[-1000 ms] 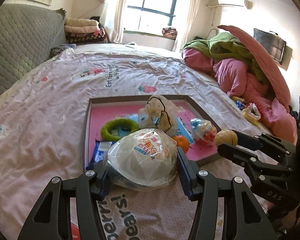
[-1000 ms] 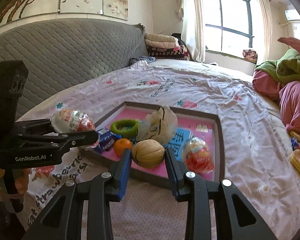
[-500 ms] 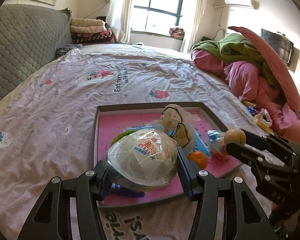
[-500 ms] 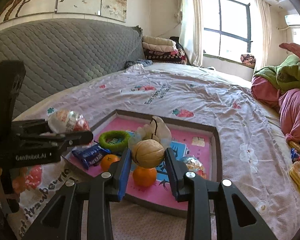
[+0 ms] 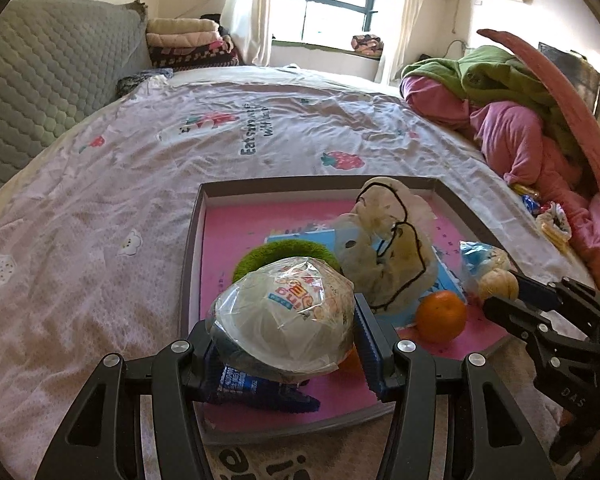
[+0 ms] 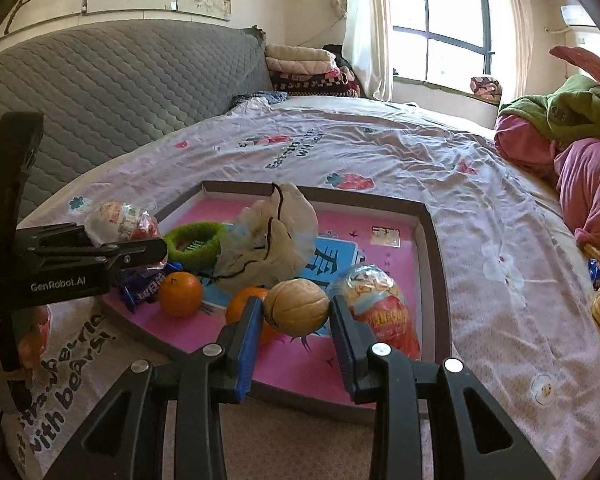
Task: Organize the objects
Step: 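Carry the wrapped egg with left tool while right tool carries the tan ball over the tray, then lower the wrapped egg and tan ball into the tray with both tools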
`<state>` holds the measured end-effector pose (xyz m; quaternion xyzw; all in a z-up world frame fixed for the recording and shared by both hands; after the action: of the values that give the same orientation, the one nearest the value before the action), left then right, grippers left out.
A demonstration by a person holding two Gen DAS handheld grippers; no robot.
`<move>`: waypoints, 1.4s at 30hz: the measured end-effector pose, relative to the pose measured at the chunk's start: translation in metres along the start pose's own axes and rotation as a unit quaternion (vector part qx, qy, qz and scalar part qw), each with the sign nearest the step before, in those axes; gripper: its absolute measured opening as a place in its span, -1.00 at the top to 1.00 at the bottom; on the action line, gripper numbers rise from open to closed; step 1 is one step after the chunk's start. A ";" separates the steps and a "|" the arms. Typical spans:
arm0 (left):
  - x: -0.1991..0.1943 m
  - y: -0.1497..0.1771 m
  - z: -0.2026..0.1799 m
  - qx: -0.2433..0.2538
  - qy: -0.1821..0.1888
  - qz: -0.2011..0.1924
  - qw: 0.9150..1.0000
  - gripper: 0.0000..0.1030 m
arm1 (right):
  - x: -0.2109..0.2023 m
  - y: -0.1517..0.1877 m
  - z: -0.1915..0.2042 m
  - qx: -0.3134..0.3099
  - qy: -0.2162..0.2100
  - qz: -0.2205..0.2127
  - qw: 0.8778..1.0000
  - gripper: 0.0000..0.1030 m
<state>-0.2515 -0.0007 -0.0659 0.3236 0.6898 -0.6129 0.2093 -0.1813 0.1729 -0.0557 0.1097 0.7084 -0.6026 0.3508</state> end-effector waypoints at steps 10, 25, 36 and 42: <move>0.011 0.001 0.002 0.001 -0.004 0.006 1.000 -0.11 | 0.006 0.008 0.002 -0.002 -0.001 0.015 1.000 0.32; 0.018 0.006 0.001 -0.001 0.000 0.025 1.000 -0.14 | 0.015 0.016 0.000 0.019 -0.014 0.039 0.999 0.32; 0.013 0.002 0.004 -0.016 0.006 0.020 1.000 -0.38 | 0.014 0.016 -0.002 0.033 -0.016 0.047 0.998 0.32; 0.007 0.001 0.003 -0.016 0.002 0.013 1.000 -0.43 | 0.011 0.013 -0.001 0.031 -0.010 0.041 0.999 0.32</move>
<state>-0.2565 -0.0018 -0.0717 0.3302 0.6960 -0.5982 0.2208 -0.1817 0.1746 -0.0727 0.1429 0.6808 -0.6104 0.3788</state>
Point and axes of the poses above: each gripper's, at about its wrist camera, not at the fingertips, and x roughly the way its jaws point, z to its left, y to its underside, the point moved 6 cm from there along x, roughly the way its jaws point, and after that the axes turned 4 degrees about -x, right-handed, at the moved point
